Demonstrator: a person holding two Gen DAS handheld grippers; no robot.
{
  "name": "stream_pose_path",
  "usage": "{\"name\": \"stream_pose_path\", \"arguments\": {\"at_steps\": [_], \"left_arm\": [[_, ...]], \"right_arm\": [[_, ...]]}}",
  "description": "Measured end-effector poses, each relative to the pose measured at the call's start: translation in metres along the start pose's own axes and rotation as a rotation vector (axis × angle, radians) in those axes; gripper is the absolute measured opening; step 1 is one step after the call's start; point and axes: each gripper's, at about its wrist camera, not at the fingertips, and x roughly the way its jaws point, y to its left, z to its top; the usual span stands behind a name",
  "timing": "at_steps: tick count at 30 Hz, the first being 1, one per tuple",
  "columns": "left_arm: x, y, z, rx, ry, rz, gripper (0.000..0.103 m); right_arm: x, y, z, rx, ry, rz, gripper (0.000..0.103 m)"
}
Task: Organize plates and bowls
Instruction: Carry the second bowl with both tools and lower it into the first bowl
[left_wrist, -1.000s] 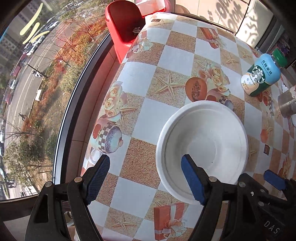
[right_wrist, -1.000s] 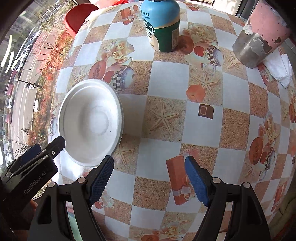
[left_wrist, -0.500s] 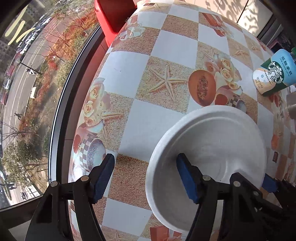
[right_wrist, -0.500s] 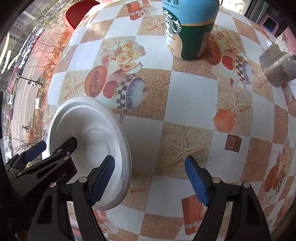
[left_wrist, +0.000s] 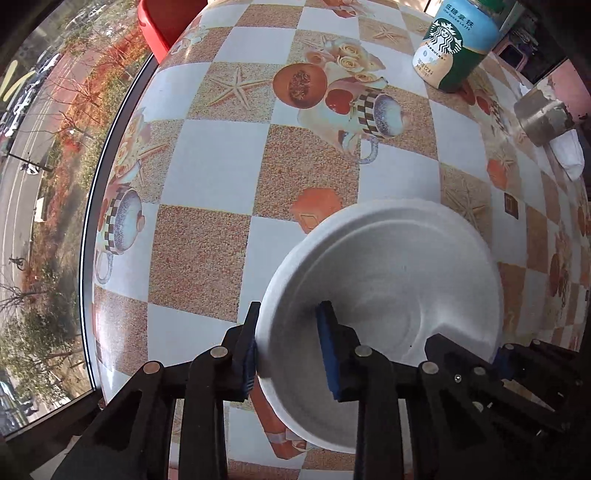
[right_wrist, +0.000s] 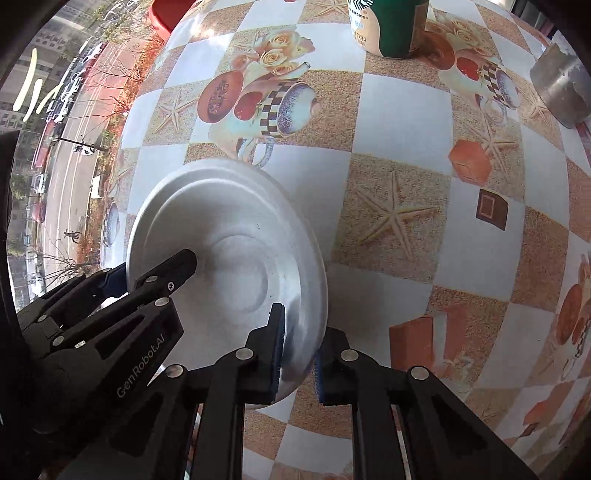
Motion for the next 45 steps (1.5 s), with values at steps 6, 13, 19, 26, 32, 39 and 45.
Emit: {"name": "stream_pose_path", "arguments": {"at_steps": [6, 13, 19, 26, 32, 39, 45], "left_arm": [[-0.002, -0.016, -0.071, 0.036, 0.024, -0.012, 0.032], [-0.006, -0.013, -0.146, 0.048, 0.051, -0.019, 0.032], [-0.005, 0.005, -0.181, 0.048, 0.075, -0.030, 0.032], [-0.005, 0.019, -0.191, 0.057, 0.080, -0.039, 0.032], [-0.025, 0.010, -0.197, 0.107, 0.037, -0.043, 0.033], [-0.055, -0.009, -0.212, 0.184, -0.018, -0.065, 0.035], [-0.073, -0.058, -0.220, 0.250, -0.053, -0.064, 0.037]], "right_arm": [[0.003, -0.013, -0.068, 0.026, 0.028, -0.039, 0.015], [0.009, -0.012, -0.151, 0.031, 0.055, -0.050, 0.015], [0.019, 0.013, -0.199, 0.010, 0.082, -0.061, 0.016], [0.027, 0.033, -0.214, -0.003, 0.082, -0.070, 0.016], [0.011, 0.040, -0.246, 0.003, 0.054, -0.076, 0.016], [-0.025, 0.031, -0.270, 0.068, -0.018, -0.090, 0.016], [-0.052, 0.009, -0.269, 0.116, -0.059, -0.081, 0.016]]}}
